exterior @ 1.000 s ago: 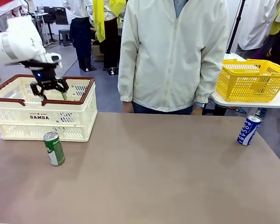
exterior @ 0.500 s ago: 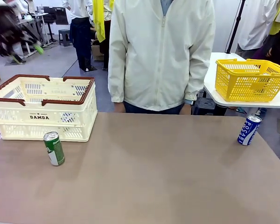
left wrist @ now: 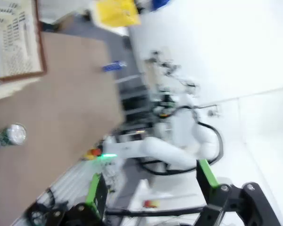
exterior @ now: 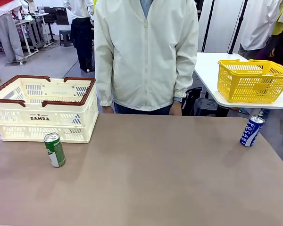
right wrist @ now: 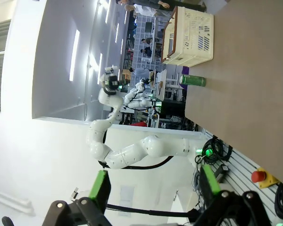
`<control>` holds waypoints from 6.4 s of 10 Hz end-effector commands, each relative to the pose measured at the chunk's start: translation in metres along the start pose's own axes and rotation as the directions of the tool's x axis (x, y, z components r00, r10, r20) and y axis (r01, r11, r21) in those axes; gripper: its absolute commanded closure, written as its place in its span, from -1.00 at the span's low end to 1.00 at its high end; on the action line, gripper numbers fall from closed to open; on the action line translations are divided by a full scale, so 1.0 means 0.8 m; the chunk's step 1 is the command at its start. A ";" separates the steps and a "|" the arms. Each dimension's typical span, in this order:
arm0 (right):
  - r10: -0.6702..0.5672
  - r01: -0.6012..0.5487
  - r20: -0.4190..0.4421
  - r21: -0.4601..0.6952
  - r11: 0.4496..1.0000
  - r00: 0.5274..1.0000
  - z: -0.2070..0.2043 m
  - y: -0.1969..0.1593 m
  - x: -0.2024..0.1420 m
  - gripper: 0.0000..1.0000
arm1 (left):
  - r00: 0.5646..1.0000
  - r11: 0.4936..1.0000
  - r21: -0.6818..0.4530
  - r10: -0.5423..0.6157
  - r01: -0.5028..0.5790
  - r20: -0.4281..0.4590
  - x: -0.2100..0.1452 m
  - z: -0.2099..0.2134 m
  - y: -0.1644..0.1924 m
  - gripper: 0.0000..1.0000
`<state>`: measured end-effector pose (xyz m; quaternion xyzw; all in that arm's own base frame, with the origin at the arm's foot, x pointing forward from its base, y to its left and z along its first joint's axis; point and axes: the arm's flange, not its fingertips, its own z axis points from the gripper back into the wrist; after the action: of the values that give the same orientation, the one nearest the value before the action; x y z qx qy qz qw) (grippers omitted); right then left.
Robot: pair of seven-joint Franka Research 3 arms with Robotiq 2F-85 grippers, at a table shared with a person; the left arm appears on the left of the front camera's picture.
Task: Place the drinks into the Shopping basket.
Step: Pick up one drink and place it into the Shopping basket.
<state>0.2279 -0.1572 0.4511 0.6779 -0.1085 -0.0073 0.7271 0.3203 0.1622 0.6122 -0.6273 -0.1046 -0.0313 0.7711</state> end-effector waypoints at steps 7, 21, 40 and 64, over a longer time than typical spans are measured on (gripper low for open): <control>-0.007 0.007 -0.006 0.000 1.000 1.000 0.001 0.004 -0.003 -1.00 | 0.989 0.954 -0.268 0.107 -0.131 -0.102 -0.101 -0.020 0.135 -1.00; -0.007 0.007 -0.006 0.000 1.000 1.000 0.001 0.004 -0.003 -1.00 | 0.989 0.954 -0.268 0.107 -0.131 -0.102 -0.101 -0.020 0.135 -1.00; -0.007 0.007 -0.006 0.000 1.000 1.000 0.001 0.004 -0.003 -1.00 | 1.000 0.352 0.936 -0.012 0.026 -0.023 -0.024 -0.312 0.128 -1.00; -0.007 0.007 -0.006 0.000 1.000 1.000 0.001 0.004 -0.003 -1.00 | 0.999 0.321 0.946 -0.010 0.054 -0.053 0.031 -0.316 0.111 1.00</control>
<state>0.2277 -0.1572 0.4512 0.6778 -0.1085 -0.0073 0.7271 0.3908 -0.0721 0.4416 -0.0511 -0.0835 0.0061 0.9952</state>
